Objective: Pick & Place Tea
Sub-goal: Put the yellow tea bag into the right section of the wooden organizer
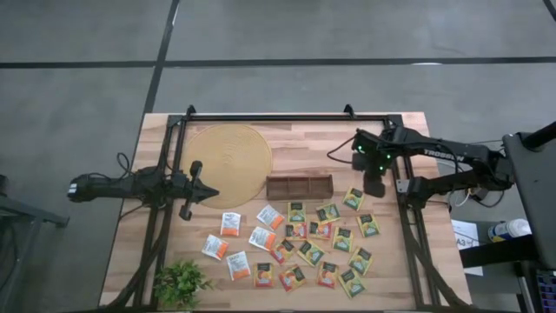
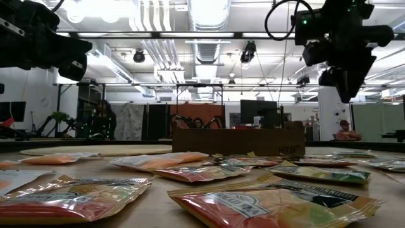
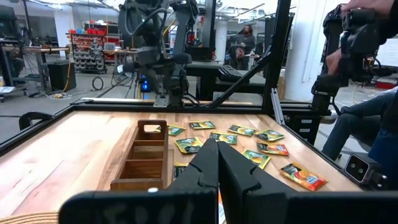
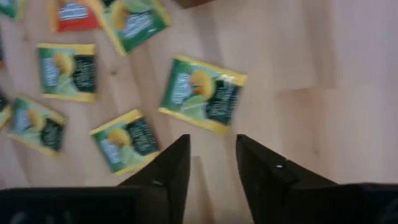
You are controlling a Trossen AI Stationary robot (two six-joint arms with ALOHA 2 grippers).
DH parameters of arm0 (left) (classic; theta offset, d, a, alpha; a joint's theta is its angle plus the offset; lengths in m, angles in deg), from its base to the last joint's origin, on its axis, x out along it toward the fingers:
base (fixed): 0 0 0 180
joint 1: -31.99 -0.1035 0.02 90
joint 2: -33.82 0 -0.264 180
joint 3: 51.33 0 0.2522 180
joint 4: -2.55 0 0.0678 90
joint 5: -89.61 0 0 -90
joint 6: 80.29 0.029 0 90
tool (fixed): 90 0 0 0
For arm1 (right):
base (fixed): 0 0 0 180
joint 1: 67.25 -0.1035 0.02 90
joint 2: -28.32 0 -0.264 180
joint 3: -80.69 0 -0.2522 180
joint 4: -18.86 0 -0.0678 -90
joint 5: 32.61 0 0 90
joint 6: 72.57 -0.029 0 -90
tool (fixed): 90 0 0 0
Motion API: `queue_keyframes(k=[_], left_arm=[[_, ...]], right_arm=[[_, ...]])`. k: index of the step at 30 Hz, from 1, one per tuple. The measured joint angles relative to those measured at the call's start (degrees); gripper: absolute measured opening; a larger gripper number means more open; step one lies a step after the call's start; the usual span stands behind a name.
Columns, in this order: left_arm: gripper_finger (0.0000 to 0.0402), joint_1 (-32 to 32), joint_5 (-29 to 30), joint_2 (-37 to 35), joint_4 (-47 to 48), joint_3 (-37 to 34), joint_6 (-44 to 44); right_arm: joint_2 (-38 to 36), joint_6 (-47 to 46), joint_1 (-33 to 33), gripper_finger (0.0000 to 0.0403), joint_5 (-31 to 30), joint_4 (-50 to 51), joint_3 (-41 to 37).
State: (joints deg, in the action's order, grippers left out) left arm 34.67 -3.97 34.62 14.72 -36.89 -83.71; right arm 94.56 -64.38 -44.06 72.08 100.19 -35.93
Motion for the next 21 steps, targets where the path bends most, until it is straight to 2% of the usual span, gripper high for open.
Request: queue_keyframes(k=[10,21], left_arm=[[0.0,0.0,0.01,0.0,0.0,-0.01,0.0],[0.0,0.0,0.02,0.0,0.0,0.01,0.0]], right_arm=[[0.28,-5.73,-3.32,0.0195,0.06,-9.25,-4.62],[4.39,-11.41,-9.25,0.0203,-8.49,-11.49,-6.91]])
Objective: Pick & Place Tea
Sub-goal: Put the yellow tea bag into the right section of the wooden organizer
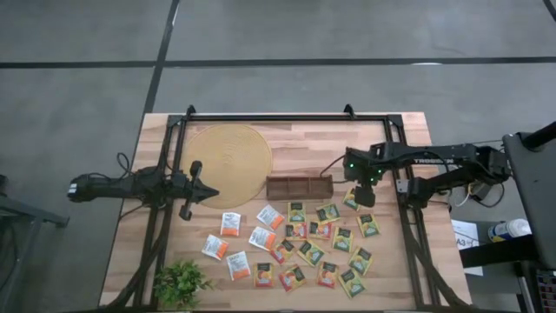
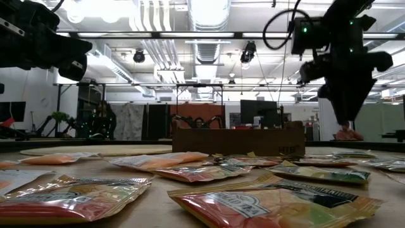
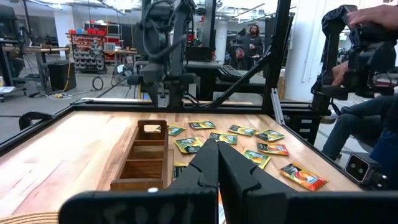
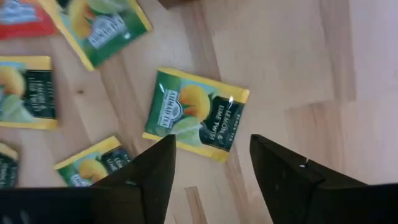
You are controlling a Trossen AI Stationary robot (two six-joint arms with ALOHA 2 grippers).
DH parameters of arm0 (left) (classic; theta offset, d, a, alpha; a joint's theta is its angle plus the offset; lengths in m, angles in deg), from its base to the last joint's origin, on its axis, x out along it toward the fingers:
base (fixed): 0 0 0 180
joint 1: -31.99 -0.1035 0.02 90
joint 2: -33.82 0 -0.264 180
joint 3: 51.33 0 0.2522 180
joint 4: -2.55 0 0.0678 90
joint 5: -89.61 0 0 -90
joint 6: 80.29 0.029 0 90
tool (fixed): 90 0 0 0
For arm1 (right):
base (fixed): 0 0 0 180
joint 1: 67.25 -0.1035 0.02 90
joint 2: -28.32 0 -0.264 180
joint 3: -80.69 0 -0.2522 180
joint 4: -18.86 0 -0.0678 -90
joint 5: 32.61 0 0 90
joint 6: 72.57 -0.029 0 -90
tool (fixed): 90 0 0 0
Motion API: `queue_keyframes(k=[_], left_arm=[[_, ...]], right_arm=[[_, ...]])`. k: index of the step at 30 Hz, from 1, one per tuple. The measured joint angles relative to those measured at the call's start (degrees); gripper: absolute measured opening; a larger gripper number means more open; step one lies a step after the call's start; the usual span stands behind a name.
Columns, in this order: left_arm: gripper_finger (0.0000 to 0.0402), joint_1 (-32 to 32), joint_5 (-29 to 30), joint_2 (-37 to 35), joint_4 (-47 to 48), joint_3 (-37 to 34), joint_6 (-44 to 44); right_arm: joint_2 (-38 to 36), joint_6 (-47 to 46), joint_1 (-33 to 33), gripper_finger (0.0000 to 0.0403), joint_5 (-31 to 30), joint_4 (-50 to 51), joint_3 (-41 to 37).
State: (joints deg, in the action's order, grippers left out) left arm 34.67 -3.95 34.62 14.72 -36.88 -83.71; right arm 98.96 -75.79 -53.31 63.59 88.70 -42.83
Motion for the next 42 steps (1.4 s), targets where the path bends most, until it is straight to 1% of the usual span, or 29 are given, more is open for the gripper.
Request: queue_keyframes(k=[3,9,15,21,25,30,34,37,42], left_arm=[[0.0,0.0,-0.01,0.0,0.02,0.0,0.0],[0.0,0.0,0.0,0.0,0.04,0.0,0.0],[0.0,-0.04,0.0,0.0,0.07,0.0,0.0],[0.0,-0.04,0.0,0.0,0.09,0.0,0.0],[0.0,-0.04,0.0,0.0,0.09,0.0,0.0],[0.0,-0.04,0.0,0.0,0.11,0.0,0.0],[0.0,-0.03,0.0,0.0,0.11,0.0,0.0],[0.0,-0.01,0.0,0.0,0.12,-0.01,0.0],[0.0,0.02,0.0,0.0,0.13,0.0,0.0]], right_arm=[[1.5,-1.46,-0.23,0.0203,-0.13,-0.57,-1.24],[4.47,-1.64,-0.39,0.0203,-0.4,-1.04,-1.24],[8.11,-2.31,-2.37,0.0203,-0.39,-1.07,-1.14],[8.89,-9.4,-3.62,0.0203,-0.44,-1.91,0.69],[8.17,-17.83,-3.57,0.0203,-2.88,-2.2,1.18],[8.44,-23.39,-3.59,0.0203,-3.43,-2.78,1.16],[9.43,-25.09,-3.59,0.0203,-3.95,-5.12,1.14],[10.06,-25.08,-3.59,0.0203,-5.77,-5.7,0.8],[9.94,-24.94,-3.59,0.0203,-6.44,-6.5,-2.11]])
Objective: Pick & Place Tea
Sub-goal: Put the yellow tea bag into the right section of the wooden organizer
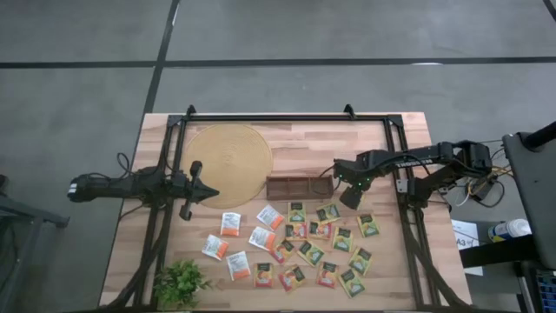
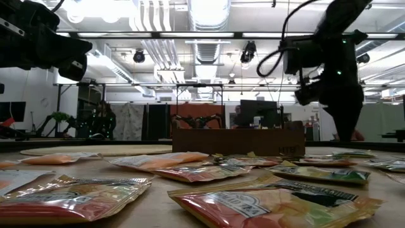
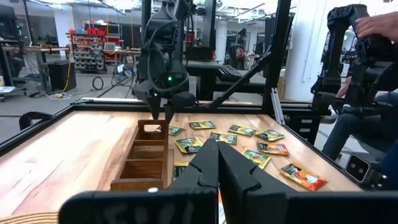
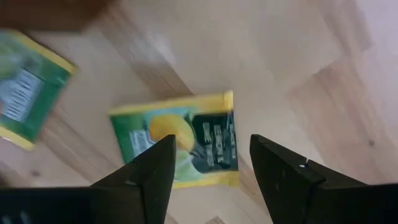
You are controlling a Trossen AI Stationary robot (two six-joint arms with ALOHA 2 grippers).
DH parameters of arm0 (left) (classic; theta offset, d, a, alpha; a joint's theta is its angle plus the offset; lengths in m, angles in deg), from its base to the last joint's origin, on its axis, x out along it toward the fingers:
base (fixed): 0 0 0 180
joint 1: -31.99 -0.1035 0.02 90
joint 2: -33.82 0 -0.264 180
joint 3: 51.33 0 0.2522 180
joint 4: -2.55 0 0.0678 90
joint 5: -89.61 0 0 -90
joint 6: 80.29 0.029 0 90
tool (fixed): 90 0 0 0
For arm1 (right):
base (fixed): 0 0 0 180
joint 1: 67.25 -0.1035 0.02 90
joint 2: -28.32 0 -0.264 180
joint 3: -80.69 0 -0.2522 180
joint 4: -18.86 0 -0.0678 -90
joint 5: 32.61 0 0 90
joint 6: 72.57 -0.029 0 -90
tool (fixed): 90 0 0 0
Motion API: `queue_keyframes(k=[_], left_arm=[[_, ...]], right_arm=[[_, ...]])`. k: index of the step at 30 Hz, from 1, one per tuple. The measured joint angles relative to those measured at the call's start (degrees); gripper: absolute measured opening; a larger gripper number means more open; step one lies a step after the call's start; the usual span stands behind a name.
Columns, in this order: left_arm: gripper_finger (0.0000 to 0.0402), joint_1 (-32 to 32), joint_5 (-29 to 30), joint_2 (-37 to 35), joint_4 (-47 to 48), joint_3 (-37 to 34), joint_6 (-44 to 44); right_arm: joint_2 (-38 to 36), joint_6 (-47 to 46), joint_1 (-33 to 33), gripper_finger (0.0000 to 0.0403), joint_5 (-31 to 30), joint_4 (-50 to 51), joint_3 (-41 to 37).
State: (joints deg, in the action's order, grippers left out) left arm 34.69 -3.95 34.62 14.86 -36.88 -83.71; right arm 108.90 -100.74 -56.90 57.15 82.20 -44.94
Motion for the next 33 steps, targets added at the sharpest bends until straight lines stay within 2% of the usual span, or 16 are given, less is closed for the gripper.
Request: queue_keyframes(k=[8,22,26,33], left_arm=[[0.0,-0.02,0.0,0.0,0.0,0.0,0.0],[0.0,-0.02,0.0,0.02,0.0,0.0,0.0],[0.0,-0.02,0.0,0.0,0.0,0.0,0.0],[0.0,-0.02,0.0,0.0,0.0,0.0,0.0]], right_arm=[[-1.47,0.95,0.02,0.0203,0.08,-4.29,-4.04],[-1.89,1.76,0.04,0.0199,0.64,-6.92,-6.79],[-1.86,2.47,0.07,0.016,0.4,-6.93,-6.83],[-1.86,2.49,0.06,0.0033,0.4,-7.21,-6.76]])
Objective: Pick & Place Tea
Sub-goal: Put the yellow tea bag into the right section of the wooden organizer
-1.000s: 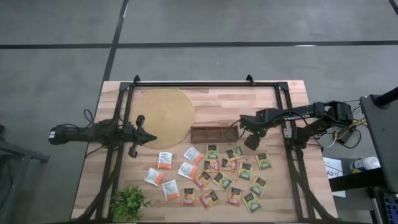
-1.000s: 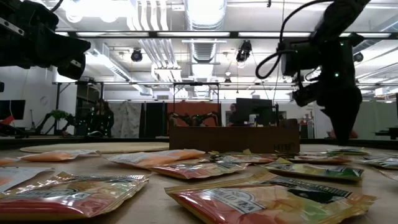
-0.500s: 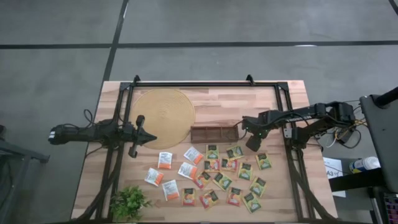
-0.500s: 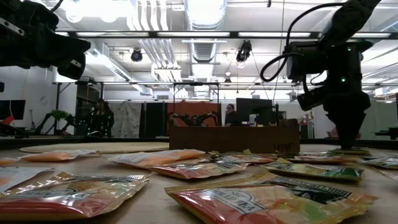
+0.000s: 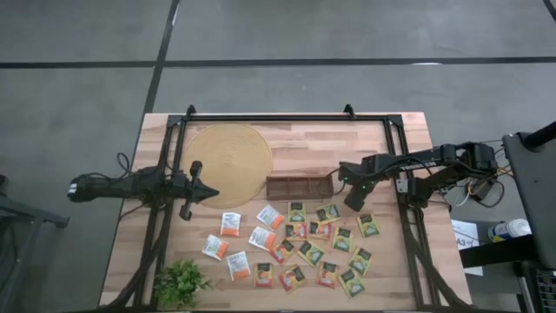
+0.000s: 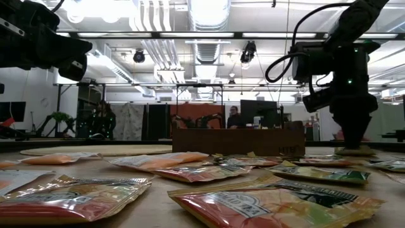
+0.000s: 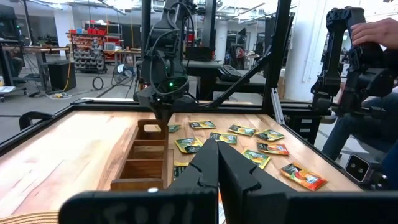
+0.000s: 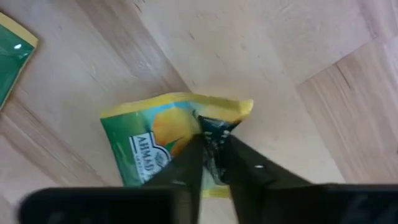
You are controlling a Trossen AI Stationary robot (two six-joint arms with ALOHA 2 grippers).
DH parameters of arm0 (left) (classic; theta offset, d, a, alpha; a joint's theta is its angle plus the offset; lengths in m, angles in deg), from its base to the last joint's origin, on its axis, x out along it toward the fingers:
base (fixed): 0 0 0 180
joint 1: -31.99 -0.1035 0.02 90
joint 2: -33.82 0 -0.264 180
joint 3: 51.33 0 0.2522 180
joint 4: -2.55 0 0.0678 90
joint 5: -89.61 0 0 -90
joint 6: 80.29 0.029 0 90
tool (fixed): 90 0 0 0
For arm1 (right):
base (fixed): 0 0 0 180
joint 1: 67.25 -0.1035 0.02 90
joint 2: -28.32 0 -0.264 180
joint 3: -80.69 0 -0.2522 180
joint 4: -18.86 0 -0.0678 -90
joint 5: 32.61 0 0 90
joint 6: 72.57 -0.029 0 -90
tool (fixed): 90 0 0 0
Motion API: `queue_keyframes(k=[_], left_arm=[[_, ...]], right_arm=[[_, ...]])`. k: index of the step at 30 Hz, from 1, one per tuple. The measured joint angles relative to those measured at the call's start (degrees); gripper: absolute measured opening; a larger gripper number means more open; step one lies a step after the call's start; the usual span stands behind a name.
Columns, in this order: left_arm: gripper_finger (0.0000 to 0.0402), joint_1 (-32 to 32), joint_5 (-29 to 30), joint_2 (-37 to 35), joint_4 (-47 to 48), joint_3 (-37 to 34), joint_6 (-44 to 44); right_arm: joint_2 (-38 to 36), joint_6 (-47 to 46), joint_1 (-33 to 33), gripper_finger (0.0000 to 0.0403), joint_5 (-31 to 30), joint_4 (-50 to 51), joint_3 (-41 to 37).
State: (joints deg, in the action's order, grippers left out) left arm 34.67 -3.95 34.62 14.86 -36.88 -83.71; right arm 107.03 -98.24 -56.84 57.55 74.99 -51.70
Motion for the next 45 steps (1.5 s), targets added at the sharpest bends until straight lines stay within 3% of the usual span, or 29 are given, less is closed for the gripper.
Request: queue_keyframes(k=[3,11,17,22,27,32,45], left_arm=[[0.0,0.0,0.0,0.01,0.01,0.0,0.0],[0.0,0.0,0.0,0.0,0.02,0.0,0.0],[0.0,-0.04,-0.01,0.01,0.02,0.0,0.0],[0.0,-0.04,-0.02,0.01,0.02,0.0,0.0],[0.0,-0.04,-0.02,0.0,0.02,0.0,0.0],[0.0,-0.04,-0.02,0.04,0.02,0.0,0.0],[0.0,0.02,-0.02,0.04,0.02,0.0,0.0]], right_arm=[[0.01,0.17,0.0,0.0014,0.03,0.22,0.48],[-2.05,0.19,-0.1,0.0008,-1.44,7.46,6.51],[-4.03,3.22,-1.52,0.0008,-10.02,14.09,15.39],[-3.47,8.89,-3.52,0.0008,-20.6,14.88,23.34],[-0.44,16.34,-5.12,0.0008,-31.19,14.86,28.74],[3.53,21.45,-6.99,0.0008,-36.32,13.69,31.07],[16.3,22.03,-14.87,0.0008,-40.74,11.05,36.6]])
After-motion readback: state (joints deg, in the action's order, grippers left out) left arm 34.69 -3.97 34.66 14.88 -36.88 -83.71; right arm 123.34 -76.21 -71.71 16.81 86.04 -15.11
